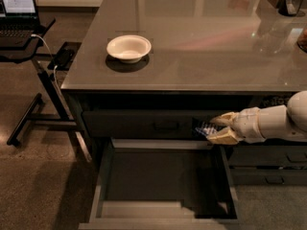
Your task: Pick rxbar blueberry from middle drawer and place on counter
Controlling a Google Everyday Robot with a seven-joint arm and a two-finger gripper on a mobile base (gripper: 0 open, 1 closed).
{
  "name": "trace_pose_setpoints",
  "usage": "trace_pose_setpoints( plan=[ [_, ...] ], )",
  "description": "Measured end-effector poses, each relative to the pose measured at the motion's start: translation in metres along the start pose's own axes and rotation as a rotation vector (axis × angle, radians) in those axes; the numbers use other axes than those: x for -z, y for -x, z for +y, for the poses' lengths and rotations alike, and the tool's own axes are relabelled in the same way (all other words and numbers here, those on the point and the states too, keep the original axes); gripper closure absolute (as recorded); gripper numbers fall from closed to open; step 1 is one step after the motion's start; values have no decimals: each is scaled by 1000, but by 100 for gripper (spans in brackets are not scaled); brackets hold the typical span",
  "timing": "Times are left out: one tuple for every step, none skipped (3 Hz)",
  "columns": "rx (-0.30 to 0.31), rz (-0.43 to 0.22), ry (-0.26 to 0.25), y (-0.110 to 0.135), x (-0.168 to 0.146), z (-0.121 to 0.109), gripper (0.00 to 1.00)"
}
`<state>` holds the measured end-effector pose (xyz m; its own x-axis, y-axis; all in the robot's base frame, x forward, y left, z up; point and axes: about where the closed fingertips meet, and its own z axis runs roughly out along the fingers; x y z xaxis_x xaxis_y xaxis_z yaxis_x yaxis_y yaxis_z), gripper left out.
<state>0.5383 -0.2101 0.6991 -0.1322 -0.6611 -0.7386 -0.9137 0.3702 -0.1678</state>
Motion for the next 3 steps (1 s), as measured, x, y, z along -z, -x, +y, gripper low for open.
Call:
trace_pose_setpoints(
  plan=[
    [0, 0, 0, 0, 0, 0, 100],
    [10, 17, -3, 2, 7, 10, 100],
    [64, 6, -24, 25, 33, 34, 100]
  ],
)
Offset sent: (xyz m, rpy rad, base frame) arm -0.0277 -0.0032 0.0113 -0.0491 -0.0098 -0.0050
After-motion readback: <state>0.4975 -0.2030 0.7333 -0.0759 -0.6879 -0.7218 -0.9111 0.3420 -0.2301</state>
